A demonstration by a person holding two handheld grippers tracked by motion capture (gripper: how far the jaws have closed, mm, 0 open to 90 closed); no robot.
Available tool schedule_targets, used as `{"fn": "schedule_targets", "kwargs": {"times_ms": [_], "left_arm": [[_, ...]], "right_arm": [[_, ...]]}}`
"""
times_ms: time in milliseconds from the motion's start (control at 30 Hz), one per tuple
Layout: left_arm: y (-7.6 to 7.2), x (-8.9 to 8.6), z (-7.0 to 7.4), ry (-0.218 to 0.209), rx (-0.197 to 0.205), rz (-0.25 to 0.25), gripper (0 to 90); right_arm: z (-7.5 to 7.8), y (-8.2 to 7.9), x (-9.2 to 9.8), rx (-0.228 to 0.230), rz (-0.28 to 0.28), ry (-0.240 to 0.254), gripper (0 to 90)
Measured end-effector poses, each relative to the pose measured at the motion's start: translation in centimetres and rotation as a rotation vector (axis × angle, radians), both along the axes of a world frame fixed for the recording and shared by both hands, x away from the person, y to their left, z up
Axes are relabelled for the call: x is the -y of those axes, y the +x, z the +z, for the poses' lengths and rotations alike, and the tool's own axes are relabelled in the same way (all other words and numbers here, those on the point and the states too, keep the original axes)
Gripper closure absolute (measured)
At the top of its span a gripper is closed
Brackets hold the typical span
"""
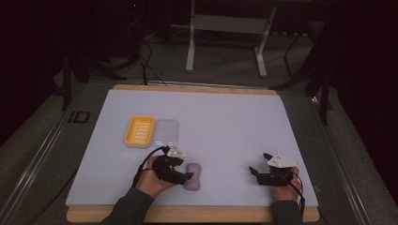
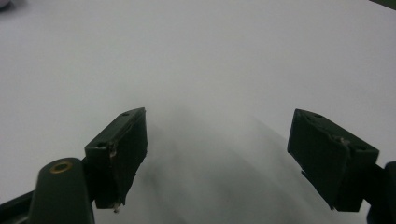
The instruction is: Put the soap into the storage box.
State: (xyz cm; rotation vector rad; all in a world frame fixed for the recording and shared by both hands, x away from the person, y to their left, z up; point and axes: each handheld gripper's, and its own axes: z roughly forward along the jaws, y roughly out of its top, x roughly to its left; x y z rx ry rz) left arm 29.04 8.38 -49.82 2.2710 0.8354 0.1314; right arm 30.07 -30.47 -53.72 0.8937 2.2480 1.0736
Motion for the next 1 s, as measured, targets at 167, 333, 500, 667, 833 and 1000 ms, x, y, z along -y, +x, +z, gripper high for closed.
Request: {"fn": "schedule_targets", "kwargs": {"times_ms": [167,333,500,667,833,1000], "left_arm": [[-0.2,0.5,-0.2,0.004,0.000,-0.005,21.7],[-0.3,1.4,-0.6,0.037,0.006,0.026,10.0],[-0.1,2.1,-0.8,0.059,0.000,0.075,0.8],[0.1,2.9,-1.1,0.071,0.000,0.084,0.8],[0.2,3.4,-1.5,0.068,-0.009,0.120,0.1],[0.4,3.9,-2.2,0.089,-0.022,0.136,0.0]], "right_arm": [[0.0,0.0,0.1,0.000,-0.002,0.008,19.3],[0.0,0.0,0.0,0.002,0.000,0.004,19.0],[0.0,0.0,0.0,0.002,0.000,0.003,19.0],[0.0,0.0,0.0,0.002,0.001,-0.001,19.0],[0.0,0.0,0.0,0.002,0.002,-0.007,18.9],[-0.1,0.0,-0.2,-0.007,0.000,-0.019,18.9]]}}
